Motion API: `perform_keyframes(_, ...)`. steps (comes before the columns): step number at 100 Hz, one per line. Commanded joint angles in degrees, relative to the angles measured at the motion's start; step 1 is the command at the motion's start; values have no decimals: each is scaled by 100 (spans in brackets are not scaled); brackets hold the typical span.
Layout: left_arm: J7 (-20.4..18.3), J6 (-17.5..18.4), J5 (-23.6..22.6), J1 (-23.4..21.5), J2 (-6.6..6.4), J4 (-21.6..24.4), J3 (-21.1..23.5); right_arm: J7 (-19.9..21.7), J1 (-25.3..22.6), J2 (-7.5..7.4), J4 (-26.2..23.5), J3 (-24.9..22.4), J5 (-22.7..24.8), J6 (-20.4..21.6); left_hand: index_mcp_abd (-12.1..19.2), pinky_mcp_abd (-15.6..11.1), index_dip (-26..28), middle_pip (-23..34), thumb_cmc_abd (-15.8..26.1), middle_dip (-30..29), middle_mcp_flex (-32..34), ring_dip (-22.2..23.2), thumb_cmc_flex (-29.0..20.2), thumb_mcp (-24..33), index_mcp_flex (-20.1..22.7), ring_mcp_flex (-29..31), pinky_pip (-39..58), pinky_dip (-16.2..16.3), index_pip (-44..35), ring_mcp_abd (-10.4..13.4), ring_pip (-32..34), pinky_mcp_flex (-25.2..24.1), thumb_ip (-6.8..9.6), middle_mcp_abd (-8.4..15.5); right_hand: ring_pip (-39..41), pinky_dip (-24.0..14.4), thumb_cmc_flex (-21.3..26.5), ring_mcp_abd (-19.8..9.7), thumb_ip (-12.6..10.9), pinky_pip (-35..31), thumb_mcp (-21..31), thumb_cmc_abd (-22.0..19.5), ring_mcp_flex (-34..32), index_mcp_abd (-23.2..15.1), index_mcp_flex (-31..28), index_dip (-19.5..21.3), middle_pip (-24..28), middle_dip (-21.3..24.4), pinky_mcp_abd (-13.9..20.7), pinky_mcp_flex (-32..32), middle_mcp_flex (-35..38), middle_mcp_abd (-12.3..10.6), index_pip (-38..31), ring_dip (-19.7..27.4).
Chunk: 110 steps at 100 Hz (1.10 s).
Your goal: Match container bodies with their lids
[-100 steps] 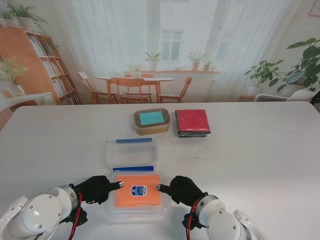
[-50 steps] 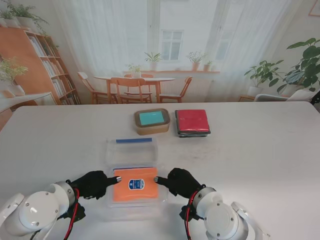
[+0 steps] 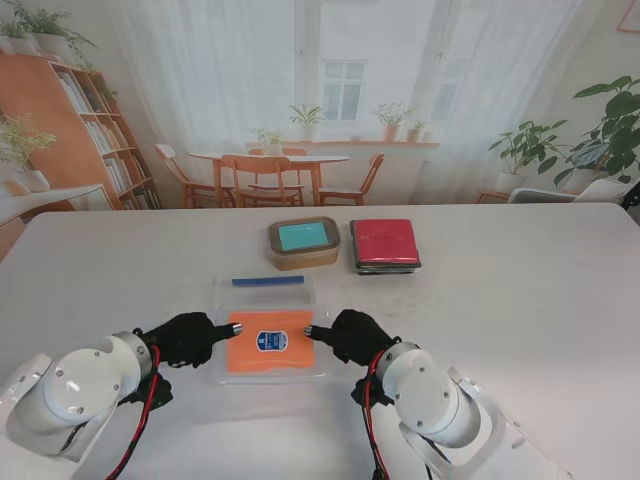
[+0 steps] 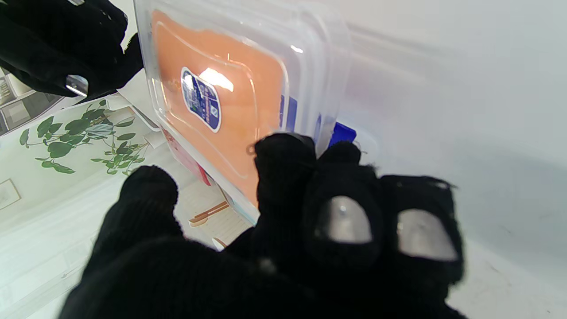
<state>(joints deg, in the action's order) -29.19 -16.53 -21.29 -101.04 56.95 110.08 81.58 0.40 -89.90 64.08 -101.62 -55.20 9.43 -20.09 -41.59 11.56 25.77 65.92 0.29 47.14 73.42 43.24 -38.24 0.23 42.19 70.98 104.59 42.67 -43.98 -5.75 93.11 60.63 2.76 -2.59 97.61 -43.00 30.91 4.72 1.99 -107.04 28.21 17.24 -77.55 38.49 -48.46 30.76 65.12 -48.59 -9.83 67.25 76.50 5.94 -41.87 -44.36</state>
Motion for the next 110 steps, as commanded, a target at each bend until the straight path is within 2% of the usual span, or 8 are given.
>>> perform_keyframes(1,-150,86,154,89,132,118,-226,187,175,269,-208,184,-148,124,2170,-402,-113,73,-9,-34,-226,2,189,-91,278,188,1538,-20,133,-294,27,242,-26,225,341,100,-49,-562,-145,-1293,45,66,237,-1403,-453,-23,420,1,1361,303,-36,564,-167,33)
perform_keyframes(74,-346,-251,218,1402,111,-839,-750,284,1666,557,956,723,-823,-129,2170,-398,-105,69,-8,-32,-224,0,185,-88,277,187,1538,-26,137,-294,28,240,-20,228,342,86,-49,-554,-146,-1293,50,64,238,-1392,-462,-12,418,-3,1355,303,-22,577,-165,24)
perform_keyframes(110,-497,-316,139,1908,87,-1213,-959,334,2122,689,1342,920,-1127,-248,2159,-407,-102,66,-13,-32,-229,-1,181,-89,278,187,1538,-33,141,-294,28,241,-21,228,342,84,-44,-549,-146,-1293,49,61,238,-1386,-464,-8,417,-4,1353,302,-22,577,-165,21)
